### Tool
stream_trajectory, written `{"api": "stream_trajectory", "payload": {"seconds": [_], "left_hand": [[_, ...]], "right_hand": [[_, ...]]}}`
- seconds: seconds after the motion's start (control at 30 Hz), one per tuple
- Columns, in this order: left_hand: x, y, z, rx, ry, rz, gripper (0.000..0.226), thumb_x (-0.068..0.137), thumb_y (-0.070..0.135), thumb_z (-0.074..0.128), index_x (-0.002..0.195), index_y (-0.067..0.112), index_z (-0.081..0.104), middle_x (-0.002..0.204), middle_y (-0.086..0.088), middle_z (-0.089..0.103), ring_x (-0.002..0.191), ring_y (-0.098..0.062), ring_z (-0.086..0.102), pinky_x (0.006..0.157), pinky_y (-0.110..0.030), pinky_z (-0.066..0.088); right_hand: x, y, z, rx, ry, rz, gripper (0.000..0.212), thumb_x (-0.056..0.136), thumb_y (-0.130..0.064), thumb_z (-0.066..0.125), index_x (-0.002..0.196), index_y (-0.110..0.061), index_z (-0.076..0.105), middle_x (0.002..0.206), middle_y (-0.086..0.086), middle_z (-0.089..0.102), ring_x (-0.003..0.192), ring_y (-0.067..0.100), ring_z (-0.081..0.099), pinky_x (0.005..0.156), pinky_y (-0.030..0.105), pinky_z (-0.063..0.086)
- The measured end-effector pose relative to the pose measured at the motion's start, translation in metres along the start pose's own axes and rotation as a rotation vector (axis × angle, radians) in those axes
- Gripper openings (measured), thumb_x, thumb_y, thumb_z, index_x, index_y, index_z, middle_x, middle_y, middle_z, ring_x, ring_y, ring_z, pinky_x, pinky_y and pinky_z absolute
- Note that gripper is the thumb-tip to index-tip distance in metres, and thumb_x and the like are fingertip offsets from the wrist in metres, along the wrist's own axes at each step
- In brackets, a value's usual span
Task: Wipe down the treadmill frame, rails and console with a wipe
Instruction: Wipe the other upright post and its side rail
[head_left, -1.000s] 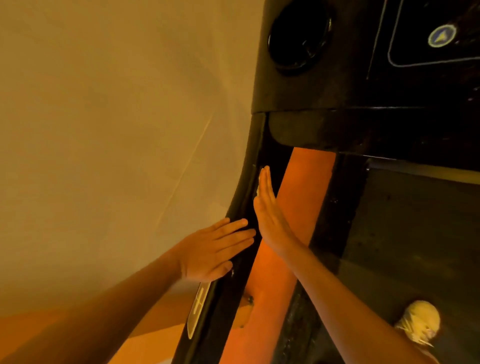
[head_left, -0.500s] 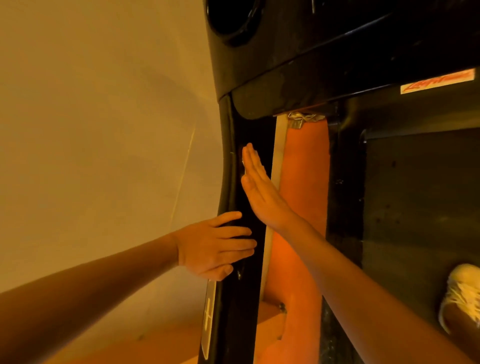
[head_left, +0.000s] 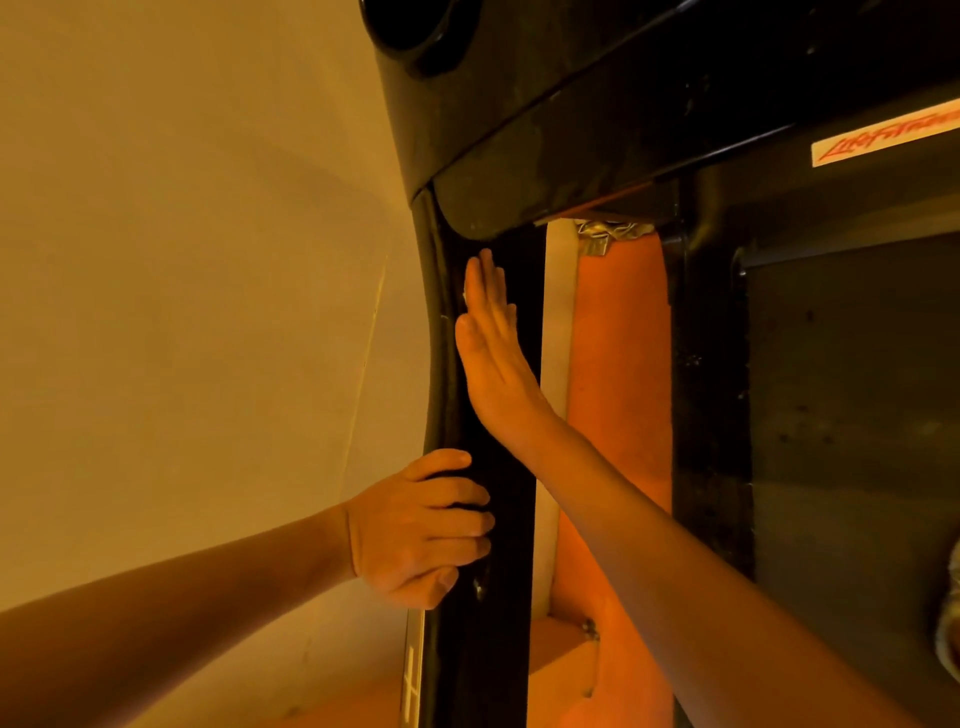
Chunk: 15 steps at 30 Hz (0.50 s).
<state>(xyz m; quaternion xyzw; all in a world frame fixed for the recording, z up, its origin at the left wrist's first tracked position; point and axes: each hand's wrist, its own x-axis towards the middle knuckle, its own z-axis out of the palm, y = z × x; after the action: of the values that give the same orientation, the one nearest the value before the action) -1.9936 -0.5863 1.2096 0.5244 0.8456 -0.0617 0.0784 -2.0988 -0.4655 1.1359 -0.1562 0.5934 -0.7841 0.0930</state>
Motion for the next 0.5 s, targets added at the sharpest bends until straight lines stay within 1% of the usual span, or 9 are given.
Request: {"api": "stream_trajectory", "payload": {"seconds": [0.07, 0.13, 0.2, 0.23, 0.27, 0.33, 0.37, 0.43, 0.5], "left_hand": [[0.000, 0.000, -0.001, -0.009, -0.008, -0.008, 0.052, 0.102, 0.028, 0.030, 0.090, 0.014, 0.079, 0.097, -0.004, 0.074, 0.104, -0.024, 0.063, 0.119, -0.044, 0.026], [0.000, 0.000, -0.003, -0.007, -0.009, -0.012, 0.043, 0.096, 0.026, 0.038, 0.089, 0.014, 0.079, 0.097, -0.004, 0.074, 0.104, -0.024, 0.063, 0.119, -0.044, 0.026], [0.002, 0.001, -0.004, 0.005, -0.019, -0.010, 0.036, 0.089, 0.026, 0.045, 0.088, 0.014, 0.079, 0.096, -0.004, 0.075, 0.104, -0.024, 0.063, 0.120, -0.043, 0.025], [0.002, 0.001, -0.004, 0.008, -0.026, -0.010, 0.035, 0.087, 0.026, 0.046, 0.088, 0.015, 0.079, 0.096, -0.004, 0.074, 0.104, -0.024, 0.063, 0.120, -0.043, 0.025], [0.002, 0.001, -0.004, 0.005, -0.030, -0.013, 0.035, 0.087, 0.026, 0.046, 0.088, 0.015, 0.079, 0.096, -0.004, 0.074, 0.104, -0.024, 0.063, 0.120, -0.043, 0.025], [0.002, 0.001, -0.004, -0.005, -0.033, -0.026, 0.044, 0.097, 0.026, 0.037, 0.089, 0.014, 0.078, 0.097, -0.004, 0.074, 0.104, -0.024, 0.063, 0.120, -0.044, 0.026], [0.002, 0.001, -0.003, -0.006, -0.036, -0.031, 0.049, 0.100, 0.027, 0.032, 0.089, 0.014, 0.078, 0.097, -0.004, 0.074, 0.104, -0.024, 0.063, 0.120, -0.044, 0.026], [0.002, 0.002, -0.004, -0.010, -0.044, -0.033, 0.049, 0.100, 0.028, 0.032, 0.089, 0.015, 0.078, 0.097, -0.004, 0.074, 0.104, -0.024, 0.062, 0.120, -0.044, 0.026], [0.002, 0.002, -0.004, -0.018, -0.053, -0.033, 0.049, 0.100, 0.028, 0.032, 0.089, 0.015, 0.078, 0.096, -0.004, 0.074, 0.104, -0.023, 0.062, 0.120, -0.043, 0.025]], "right_hand": [[-0.002, 0.000, 0.001, 0.045, 0.009, 0.021, 0.053, 0.106, -0.041, 0.016, 0.155, -0.034, -0.003, 0.163, -0.022, -0.011, 0.149, -0.007, -0.018, 0.117, 0.016, -0.019], [-0.010, 0.001, 0.005, 0.144, 0.043, 0.061, 0.051, 0.105, -0.037, 0.022, 0.153, -0.038, 0.006, 0.162, -0.024, -0.006, 0.153, -0.002, -0.010, 0.123, 0.025, -0.015], [-0.014, 0.001, 0.006, 0.336, 0.118, 0.132, 0.047, 0.103, -0.031, 0.031, 0.147, -0.046, 0.025, 0.158, -0.033, 0.009, 0.156, 0.005, 0.006, 0.129, 0.038, -0.001], [-0.015, 0.002, 0.006, 0.418, 0.148, 0.154, 0.045, 0.104, -0.026, 0.036, 0.144, -0.047, 0.033, 0.155, -0.036, 0.018, 0.155, 0.006, 0.014, 0.130, 0.041, 0.007], [-0.015, 0.003, 0.006, 0.449, 0.158, 0.160, 0.044, 0.106, -0.021, 0.039, 0.143, -0.045, 0.037, 0.153, -0.034, 0.024, 0.154, 0.004, 0.018, 0.130, 0.039, 0.010], [-0.015, 0.004, 0.004, 0.389, 0.142, 0.145, 0.046, 0.109, -0.014, 0.039, 0.150, -0.034, 0.034, 0.158, -0.024, 0.023, 0.152, -0.002, 0.014, 0.127, 0.026, 0.005], [-0.014, 0.005, 0.004, 0.334, 0.131, 0.126, 0.047, 0.110, -0.016, 0.036, 0.154, -0.030, 0.031, 0.160, -0.020, 0.020, 0.152, -0.002, 0.009, 0.125, 0.023, 0.002], [-0.008, 0.007, 0.004, 0.188, 0.115, 0.093, 0.050, 0.108, -0.028, 0.028, 0.158, -0.027, 0.020, 0.161, -0.019, 0.012, 0.152, -0.001, -0.001, 0.124, 0.027, -0.007], [0.001, 0.008, 0.005, 0.032, 0.099, 0.086, 0.052, 0.105, -0.039, 0.018, 0.156, -0.032, 0.006, 0.161, -0.021, 0.001, 0.150, -0.001, -0.011, 0.122, 0.032, -0.014]]}}
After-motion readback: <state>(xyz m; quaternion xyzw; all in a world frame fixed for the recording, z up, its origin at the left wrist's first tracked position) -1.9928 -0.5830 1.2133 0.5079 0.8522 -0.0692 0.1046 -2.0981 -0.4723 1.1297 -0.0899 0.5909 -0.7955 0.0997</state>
